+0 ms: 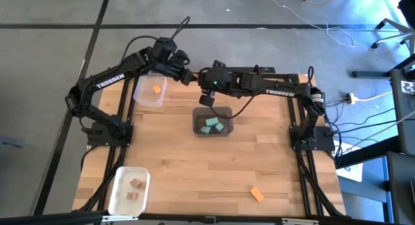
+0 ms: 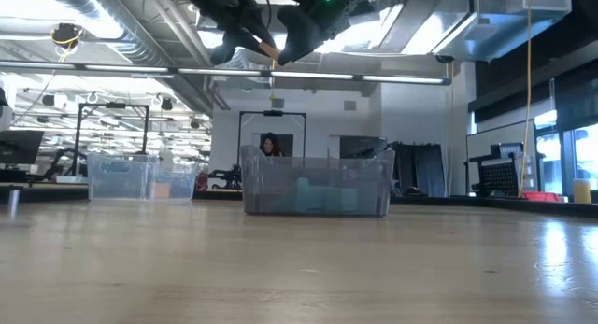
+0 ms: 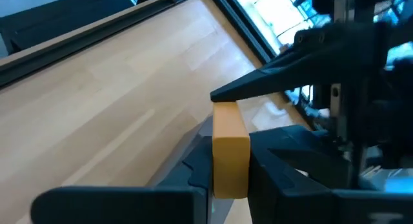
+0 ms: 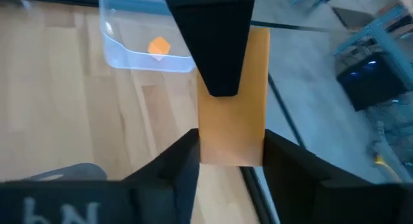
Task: Sort & place blocks by color
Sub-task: Put the top yellow block into the transparent bin
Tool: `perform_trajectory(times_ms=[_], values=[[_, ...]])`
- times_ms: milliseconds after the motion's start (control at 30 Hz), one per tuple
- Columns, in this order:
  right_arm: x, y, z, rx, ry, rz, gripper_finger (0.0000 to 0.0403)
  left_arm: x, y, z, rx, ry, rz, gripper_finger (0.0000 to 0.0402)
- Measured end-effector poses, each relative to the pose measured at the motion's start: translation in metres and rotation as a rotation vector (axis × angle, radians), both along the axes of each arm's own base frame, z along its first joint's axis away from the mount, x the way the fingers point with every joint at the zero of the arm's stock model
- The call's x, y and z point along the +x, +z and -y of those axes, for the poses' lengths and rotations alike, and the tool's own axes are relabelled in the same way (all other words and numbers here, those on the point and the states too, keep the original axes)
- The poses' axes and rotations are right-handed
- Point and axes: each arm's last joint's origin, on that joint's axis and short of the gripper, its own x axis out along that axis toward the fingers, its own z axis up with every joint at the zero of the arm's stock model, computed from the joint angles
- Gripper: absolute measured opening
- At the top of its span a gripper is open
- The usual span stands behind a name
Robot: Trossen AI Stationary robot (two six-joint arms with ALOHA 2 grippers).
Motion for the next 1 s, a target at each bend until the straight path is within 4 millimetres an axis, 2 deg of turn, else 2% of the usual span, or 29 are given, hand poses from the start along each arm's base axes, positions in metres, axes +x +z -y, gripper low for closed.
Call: perform_trajectory(times_ms=[167, 400, 533, 800, 1000], values=[[0.000, 0.002, -0.002, 0.010, 0.017, 0.011, 0.0200, -0.002, -0.003, 0.000, 0.004, 0.014, -0.043, 0.0047], [-0.003, 0.004, -0.001, -0.011, 0.019, -0.008, 0.0208, -0.011, -0.008, -0.003, 0.020, 0.090, -0.137, 0.0047], [-0.014, 0.018, -0.003, -0.014, 0.015, 0.006, 0.0210, -0.020, -0.011, -0.010, 0.030, 0.172, -0.209, 0.0047], [-0.045, 0.046, -0.007, -0.001, -0.009, 0.016, 0.0210, -0.058, -0.026, -0.028, 0.004, 0.380, -0.493, 0.0047], [-0.062, 0.054, -0.002, 0.008, -0.032, -0.020, 0.0211, -0.086, -0.033, -0.036, -0.059, 0.495, -0.670, 0.0047]])
